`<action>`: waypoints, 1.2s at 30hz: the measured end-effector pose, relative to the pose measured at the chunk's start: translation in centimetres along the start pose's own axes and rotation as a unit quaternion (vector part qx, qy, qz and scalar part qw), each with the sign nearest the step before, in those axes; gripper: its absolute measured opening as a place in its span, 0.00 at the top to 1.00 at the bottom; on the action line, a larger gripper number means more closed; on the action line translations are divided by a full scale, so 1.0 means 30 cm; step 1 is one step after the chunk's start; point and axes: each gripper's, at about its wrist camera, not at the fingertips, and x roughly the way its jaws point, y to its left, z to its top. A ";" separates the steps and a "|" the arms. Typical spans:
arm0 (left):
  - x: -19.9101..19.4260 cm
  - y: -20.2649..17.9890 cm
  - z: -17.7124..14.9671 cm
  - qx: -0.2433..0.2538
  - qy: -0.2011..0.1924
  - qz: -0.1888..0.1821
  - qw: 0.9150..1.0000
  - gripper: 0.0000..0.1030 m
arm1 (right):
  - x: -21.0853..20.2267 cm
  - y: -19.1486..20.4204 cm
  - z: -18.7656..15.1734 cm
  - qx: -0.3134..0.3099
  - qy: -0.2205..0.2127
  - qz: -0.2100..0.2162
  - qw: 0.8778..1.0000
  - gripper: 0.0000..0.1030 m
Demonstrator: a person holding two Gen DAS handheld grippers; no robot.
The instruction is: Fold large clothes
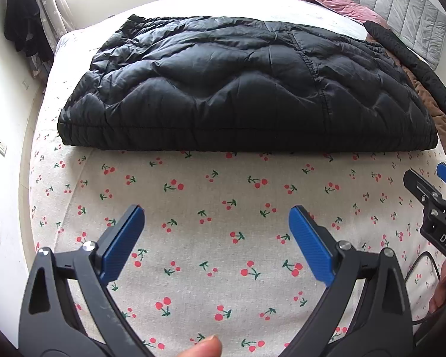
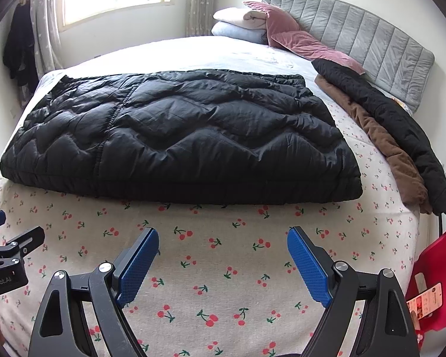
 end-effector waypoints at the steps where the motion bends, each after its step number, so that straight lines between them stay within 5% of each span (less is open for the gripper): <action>1: 0.000 0.000 0.000 0.000 0.000 0.000 1.000 0.05 | 0.000 0.000 -0.001 0.000 0.000 0.000 1.000 0.13; 36: -0.004 -0.006 -0.002 0.004 0.002 -0.003 1.000 0.05 | 0.001 0.005 0.001 -0.002 0.000 0.000 1.000 0.13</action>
